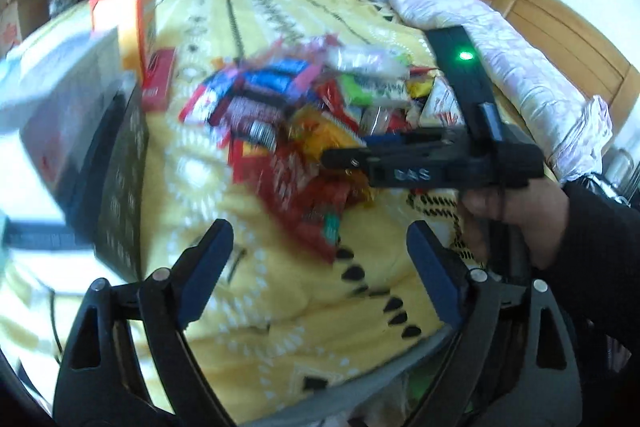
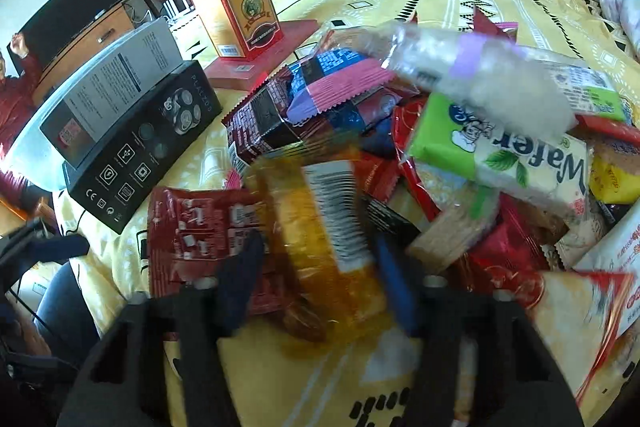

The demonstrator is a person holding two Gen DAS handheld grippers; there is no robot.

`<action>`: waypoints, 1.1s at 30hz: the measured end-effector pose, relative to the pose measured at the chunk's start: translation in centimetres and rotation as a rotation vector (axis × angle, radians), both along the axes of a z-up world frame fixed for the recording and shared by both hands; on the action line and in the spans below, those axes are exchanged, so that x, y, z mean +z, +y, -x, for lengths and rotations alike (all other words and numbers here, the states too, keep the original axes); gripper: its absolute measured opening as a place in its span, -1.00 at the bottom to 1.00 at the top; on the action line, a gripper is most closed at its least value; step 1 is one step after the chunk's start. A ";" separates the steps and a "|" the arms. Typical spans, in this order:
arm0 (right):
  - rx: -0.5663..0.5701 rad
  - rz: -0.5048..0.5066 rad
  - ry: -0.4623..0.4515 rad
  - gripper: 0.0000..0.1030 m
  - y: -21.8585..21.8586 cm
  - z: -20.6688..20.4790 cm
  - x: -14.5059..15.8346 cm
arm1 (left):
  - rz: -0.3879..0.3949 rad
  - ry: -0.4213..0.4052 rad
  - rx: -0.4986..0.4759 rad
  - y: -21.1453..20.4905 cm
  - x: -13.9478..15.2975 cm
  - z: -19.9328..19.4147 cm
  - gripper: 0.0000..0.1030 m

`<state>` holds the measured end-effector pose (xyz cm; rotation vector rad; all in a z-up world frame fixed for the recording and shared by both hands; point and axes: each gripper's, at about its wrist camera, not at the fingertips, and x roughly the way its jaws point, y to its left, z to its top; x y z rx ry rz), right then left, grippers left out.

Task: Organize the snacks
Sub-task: 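Grasp the yellow barcode packet with the right gripper while the left grasps a red packet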

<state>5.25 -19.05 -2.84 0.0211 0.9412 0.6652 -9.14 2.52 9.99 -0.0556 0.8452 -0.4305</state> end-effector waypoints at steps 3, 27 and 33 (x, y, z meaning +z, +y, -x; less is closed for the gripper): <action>-0.042 -0.078 -0.059 -0.09 -2.4 2.0 2.3 | -0.034 -0.046 -0.021 -0.5 0.4 -1.6 0.90; -0.228 -0.345 0.047 -0.10 -13.6 9.5 -0.1 | -0.254 0.090 -0.191 -3.9 -5.0 -5.7 0.77; -0.223 -0.332 0.079 -0.09 -13.3 9.3 -0.7 | -0.313 0.068 -0.188 -6.0 -5.5 -6.3 0.93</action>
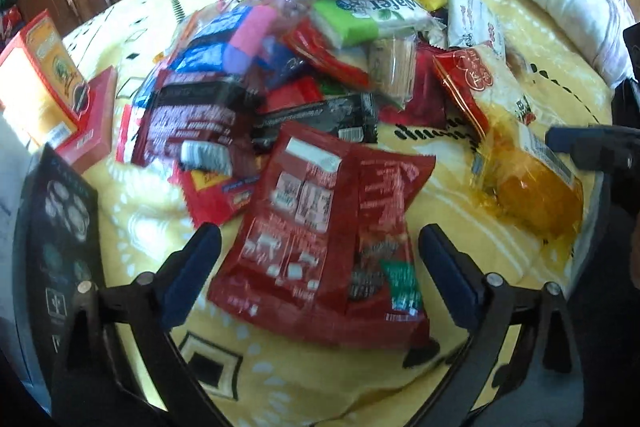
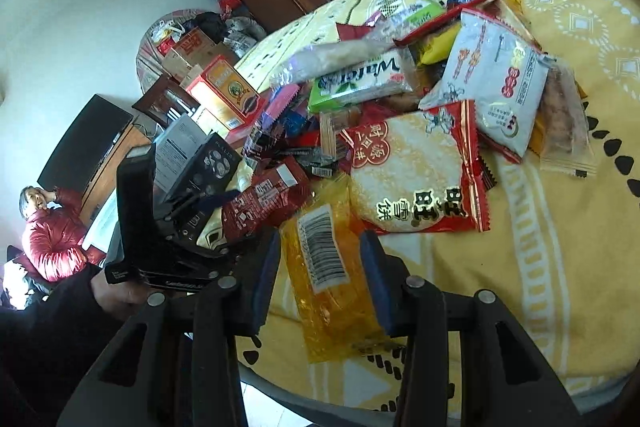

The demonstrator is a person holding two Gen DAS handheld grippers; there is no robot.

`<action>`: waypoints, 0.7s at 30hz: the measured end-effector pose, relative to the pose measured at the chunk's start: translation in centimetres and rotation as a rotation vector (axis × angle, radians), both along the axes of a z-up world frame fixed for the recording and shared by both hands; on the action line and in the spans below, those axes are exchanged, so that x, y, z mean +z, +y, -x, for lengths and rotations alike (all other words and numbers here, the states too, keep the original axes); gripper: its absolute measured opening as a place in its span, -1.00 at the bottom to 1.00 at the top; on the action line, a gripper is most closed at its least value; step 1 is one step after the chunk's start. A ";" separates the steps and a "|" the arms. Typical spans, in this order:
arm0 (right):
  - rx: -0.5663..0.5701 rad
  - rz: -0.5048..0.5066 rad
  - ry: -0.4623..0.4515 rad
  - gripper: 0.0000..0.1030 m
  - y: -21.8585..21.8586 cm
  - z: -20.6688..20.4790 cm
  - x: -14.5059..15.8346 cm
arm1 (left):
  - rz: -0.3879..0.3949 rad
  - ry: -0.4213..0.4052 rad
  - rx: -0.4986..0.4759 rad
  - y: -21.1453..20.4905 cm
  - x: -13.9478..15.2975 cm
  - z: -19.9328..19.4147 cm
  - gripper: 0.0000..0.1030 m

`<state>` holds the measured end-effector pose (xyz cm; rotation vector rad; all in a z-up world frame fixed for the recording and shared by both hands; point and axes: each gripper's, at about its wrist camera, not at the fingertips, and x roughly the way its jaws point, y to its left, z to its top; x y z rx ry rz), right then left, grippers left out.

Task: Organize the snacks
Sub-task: 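Grasp the yellow barcode packet with the right gripper while the left grasps a red packet, then carry both packets to the clear bowl and open both grippers over it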

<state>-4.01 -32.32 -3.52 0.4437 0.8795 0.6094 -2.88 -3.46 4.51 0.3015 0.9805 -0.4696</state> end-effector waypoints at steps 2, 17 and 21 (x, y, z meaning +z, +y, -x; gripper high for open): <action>0.017 0.020 0.012 0.03 0.6 0.0 -0.2 | 0.010 -0.001 -0.006 -0.4 0.0 -0.3 0.93; 0.098 0.264 -0.042 0.34 4.7 0.3 -1.2 | 0.148 0.013 0.055 1.4 1.0 1.3 -0.51; 0.093 0.344 -0.031 0.11 5.6 -0.3 -2.4 | 0.140 0.005 0.052 1.3 0.9 1.6 -0.59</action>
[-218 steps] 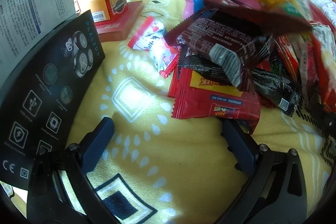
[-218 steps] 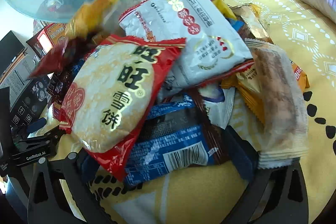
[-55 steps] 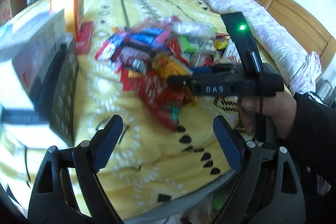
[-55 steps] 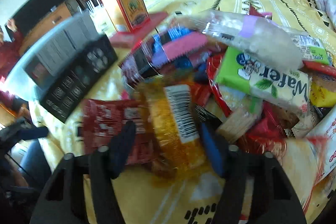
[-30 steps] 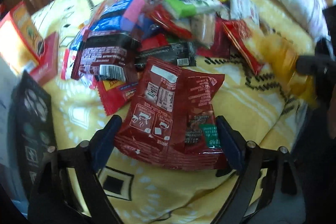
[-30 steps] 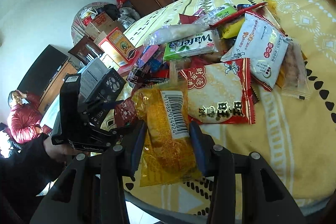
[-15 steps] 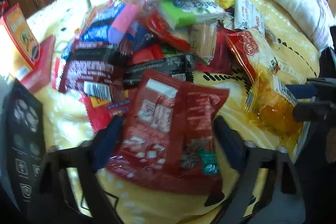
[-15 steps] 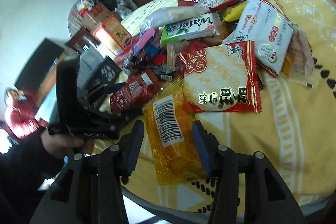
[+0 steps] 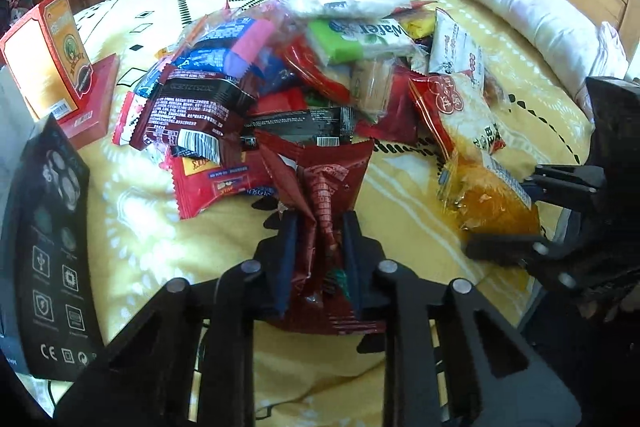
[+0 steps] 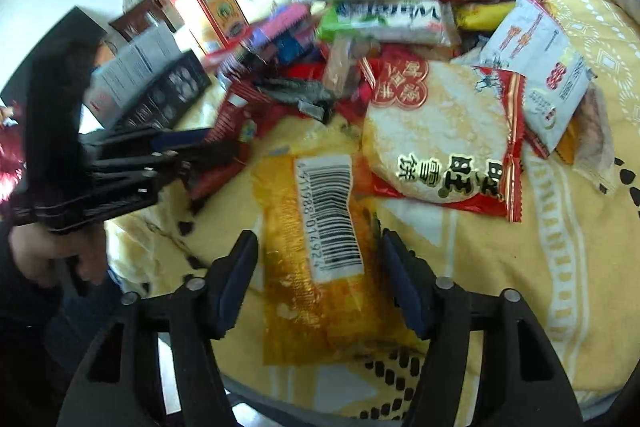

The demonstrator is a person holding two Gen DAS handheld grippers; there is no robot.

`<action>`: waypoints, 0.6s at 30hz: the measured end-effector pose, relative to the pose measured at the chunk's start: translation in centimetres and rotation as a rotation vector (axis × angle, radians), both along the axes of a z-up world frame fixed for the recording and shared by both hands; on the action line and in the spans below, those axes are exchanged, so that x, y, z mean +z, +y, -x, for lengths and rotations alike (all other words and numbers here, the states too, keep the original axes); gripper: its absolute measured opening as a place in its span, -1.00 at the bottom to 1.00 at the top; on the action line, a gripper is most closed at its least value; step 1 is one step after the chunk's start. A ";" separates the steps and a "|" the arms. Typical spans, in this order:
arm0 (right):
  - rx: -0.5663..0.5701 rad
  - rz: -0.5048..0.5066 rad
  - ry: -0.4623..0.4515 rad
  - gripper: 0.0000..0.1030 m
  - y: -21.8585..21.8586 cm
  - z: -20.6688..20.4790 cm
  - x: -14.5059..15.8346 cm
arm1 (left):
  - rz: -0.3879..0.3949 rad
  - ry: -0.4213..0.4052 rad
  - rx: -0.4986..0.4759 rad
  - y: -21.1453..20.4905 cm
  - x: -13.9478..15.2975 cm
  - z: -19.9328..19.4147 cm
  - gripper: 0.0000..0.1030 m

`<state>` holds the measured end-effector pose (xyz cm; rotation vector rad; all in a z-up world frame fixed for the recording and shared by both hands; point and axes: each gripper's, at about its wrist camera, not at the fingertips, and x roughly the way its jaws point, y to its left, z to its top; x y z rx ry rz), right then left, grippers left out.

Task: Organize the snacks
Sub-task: 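Carry both packets to the clear bowl and open both grippers over it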

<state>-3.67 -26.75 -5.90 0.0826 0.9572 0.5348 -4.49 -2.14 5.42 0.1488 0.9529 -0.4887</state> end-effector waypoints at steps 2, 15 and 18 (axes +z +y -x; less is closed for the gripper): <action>-0.015 -0.006 -0.007 -0.04 -0.3 0.0 0.2 | 0.010 -0.002 0.011 0.2 0.3 0.1 -0.61; -0.011 -0.119 -0.252 -0.11 0.2 1.1 11.9 | 0.159 -0.220 0.140 6.3 11.0 2.9 -0.64; 0.044 -0.139 -0.310 -0.11 2.9 0.1 15.5 | 0.177 -0.259 0.249 10.9 13.8 3.0 -0.64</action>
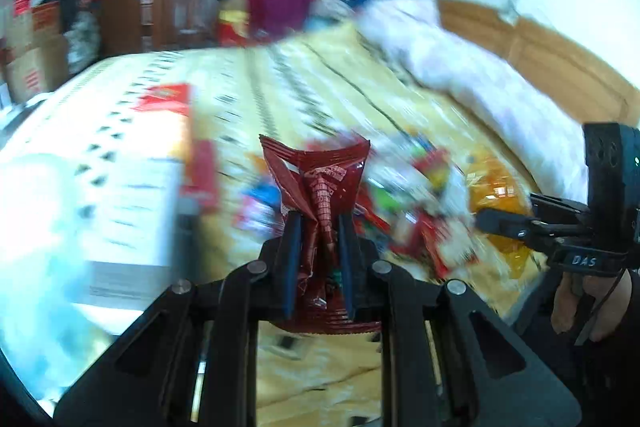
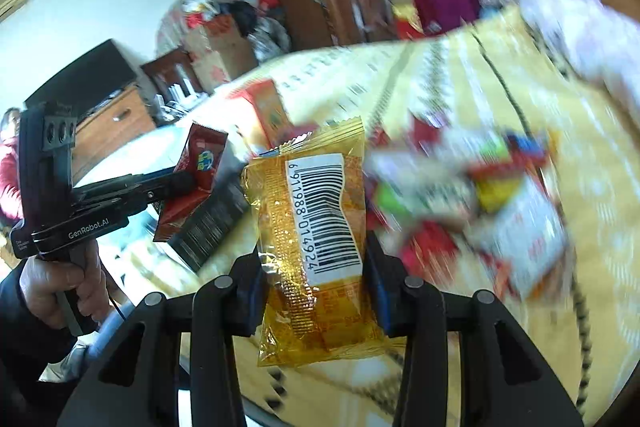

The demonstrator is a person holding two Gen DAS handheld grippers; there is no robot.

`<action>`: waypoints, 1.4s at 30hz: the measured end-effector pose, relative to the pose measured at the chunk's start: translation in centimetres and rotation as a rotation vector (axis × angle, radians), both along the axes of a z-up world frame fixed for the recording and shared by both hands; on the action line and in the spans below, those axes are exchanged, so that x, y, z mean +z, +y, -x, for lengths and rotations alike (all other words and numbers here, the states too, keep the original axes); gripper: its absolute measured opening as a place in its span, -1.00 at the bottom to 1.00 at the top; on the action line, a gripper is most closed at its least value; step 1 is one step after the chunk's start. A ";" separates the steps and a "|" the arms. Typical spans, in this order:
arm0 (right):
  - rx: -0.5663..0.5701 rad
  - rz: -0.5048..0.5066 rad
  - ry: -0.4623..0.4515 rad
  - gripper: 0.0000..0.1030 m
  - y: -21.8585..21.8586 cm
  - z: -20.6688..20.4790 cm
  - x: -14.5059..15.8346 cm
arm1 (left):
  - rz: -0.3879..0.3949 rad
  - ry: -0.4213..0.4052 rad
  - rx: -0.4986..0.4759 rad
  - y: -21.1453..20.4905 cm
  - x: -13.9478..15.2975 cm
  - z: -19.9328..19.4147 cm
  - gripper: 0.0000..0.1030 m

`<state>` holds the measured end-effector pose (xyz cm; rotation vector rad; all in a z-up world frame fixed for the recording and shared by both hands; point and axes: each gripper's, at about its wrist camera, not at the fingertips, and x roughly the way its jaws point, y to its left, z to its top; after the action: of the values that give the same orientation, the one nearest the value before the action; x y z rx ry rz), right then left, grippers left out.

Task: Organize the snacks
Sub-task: 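Carry both packets to the clear bowl and open both grippers over it, then move both grippers back to the snack pile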

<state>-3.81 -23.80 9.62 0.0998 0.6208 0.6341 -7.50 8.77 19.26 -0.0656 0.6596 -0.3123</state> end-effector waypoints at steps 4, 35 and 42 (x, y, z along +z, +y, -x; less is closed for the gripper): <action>0.104 -0.025 -0.059 -0.11 6.0 -1.8 4.6 | 0.022 -0.053 0.186 8.1 3.2 1.1 -0.64; 0.493 0.051 0.197 0.23 39.5 -4.8 0.3 | 0.042 0.139 0.664 27.8 -0.5 4.9 0.44; 0.435 0.006 0.022 0.35 30.6 0.3 3.7 | 0.089 0.079 0.594 24.5 1.4 5.3 0.50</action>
<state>-4.07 6.78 13.34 -0.0360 0.6708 1.0524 -12.85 33.29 20.66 -0.3528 0.6741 0.2347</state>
